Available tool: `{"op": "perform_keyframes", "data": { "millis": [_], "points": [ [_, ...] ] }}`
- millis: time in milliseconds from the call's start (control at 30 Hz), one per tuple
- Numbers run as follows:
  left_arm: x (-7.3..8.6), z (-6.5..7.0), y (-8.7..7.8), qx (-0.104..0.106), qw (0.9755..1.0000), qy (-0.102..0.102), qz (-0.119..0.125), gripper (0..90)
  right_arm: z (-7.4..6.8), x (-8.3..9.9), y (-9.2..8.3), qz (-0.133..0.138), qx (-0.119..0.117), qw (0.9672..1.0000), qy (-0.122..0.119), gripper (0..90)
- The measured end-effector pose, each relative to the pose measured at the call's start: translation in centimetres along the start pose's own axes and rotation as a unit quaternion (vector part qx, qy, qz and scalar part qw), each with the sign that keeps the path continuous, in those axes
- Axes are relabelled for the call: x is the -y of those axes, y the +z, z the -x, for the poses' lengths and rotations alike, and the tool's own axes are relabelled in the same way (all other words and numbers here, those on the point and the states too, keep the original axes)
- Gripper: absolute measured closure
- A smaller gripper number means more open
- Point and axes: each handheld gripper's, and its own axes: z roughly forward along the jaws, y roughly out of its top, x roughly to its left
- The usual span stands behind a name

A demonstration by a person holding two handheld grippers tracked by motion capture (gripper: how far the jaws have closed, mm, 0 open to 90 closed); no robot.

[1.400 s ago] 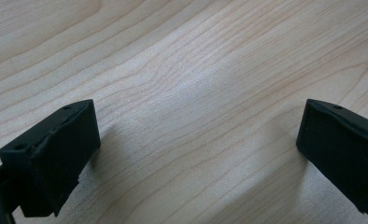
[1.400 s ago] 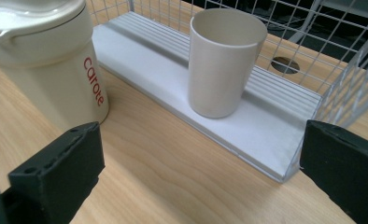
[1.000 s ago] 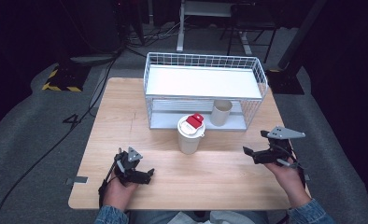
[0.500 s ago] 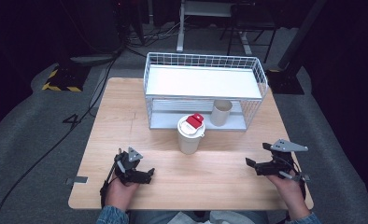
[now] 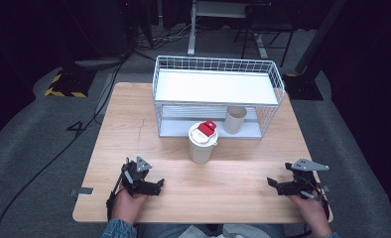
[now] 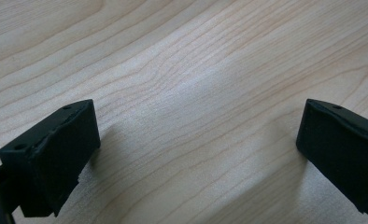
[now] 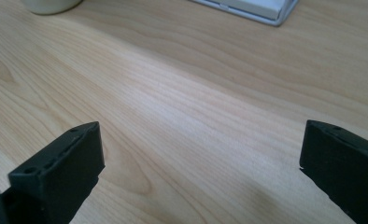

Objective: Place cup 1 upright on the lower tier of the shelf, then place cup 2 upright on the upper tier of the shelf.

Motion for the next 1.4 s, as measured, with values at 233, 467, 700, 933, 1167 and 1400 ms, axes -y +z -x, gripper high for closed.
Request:
{"op": "perform_keyframes", "data": {
  "millis": [233,467,700,933,1167,1400],
  "points": [
    [0.0,0.0,0.0,0.0,1.0,-0.001,0.0,0.1,0.5,1.2,0.4,-0.025,0.01,0.9996,0.0,0.2],
    [0.0,0.0,0.0,0.0,1.0,-0.002,0.0,0.1,0.6,1.7,0.7,-0.039,0.027,0.9988,-0.008,0.1],
    [0.0,0.0,0.0,0.0,1.0,0.0,0.0,0.1,0.6,1.7,0.9,-0.051,0.034,0.9981,-0.001,0.2],
    [0.0,0.1,0.0,0.003,1.0,0.0,-0.003,0.0,0.7,1.6,1.0,-0.05,0.038,0.998,0.005,0.0],
    [-0.2,0.0,0.2,0.002,1.0,0.001,0.001,0.0,0.7,1.7,0.9,-0.051,0.038,0.998,0.005,0.1],
    [-0.8,0.1,-0.4,0.006,0.9998,0.014,0.016,0.0,0.7,1.7,1.0,-0.05,0.038,0.998,0.006,0.1]
  ]
}}
